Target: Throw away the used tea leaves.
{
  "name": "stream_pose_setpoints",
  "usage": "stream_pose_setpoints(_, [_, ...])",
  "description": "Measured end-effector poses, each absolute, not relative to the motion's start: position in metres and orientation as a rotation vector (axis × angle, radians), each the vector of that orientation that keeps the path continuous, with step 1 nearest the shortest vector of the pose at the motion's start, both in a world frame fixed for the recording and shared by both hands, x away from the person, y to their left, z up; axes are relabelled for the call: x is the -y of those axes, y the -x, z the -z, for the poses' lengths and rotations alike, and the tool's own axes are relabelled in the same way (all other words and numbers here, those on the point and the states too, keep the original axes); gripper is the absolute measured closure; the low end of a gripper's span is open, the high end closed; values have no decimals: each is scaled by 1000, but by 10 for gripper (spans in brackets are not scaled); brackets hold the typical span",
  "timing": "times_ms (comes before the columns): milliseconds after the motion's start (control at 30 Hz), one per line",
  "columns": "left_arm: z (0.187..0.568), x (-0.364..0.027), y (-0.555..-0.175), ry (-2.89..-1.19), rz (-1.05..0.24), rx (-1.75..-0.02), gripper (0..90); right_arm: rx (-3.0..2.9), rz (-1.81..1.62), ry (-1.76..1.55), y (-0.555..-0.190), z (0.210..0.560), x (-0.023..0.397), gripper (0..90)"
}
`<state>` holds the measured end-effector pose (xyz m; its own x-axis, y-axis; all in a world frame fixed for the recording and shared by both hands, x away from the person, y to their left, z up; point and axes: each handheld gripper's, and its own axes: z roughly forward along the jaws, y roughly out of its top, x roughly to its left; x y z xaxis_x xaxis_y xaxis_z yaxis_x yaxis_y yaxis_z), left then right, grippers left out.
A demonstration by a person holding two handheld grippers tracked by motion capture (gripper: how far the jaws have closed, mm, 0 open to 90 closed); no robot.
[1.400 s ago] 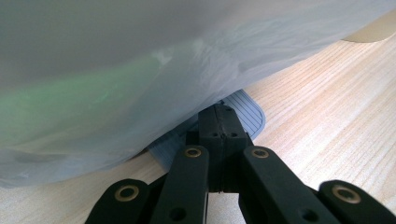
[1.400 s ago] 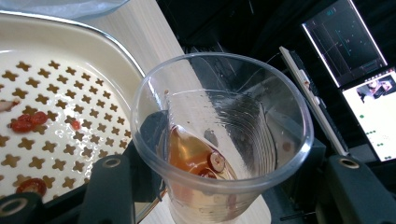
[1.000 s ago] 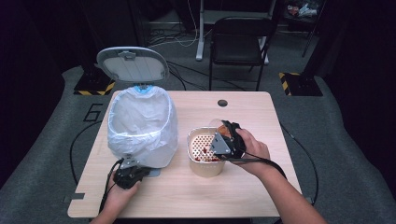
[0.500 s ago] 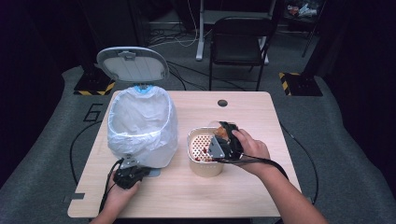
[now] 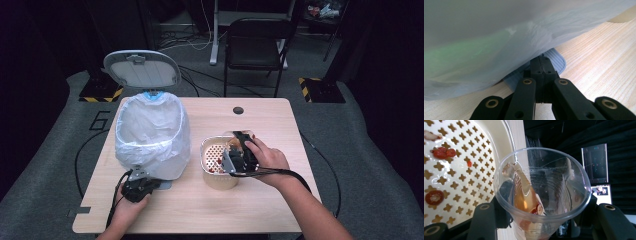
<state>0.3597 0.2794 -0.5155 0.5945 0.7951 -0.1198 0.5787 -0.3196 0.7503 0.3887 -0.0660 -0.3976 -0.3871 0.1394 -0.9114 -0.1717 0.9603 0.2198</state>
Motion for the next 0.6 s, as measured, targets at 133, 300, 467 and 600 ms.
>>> stream_pose_setpoints(133, [516, -279, -360, -2030, -348, -1086, 900, -1936, -301, 70, -388, 398, 65, 429])
stream_pose_setpoints(300, [516, -279, -360, -2031, -347, -1086, 900, -1927, -257, 109, -387, 401, 63, 429])
stream_pose_setpoints(467, [516, -279, -360, -2030, -346, -1088, 900, -1918, -206, 172, -386, 403, 61, 430])
stream_pose_setpoints(600, [516, -279, -360, -2030, -346, -1087, 900, -1908, -196, 189, -385, 405, 59, 430])
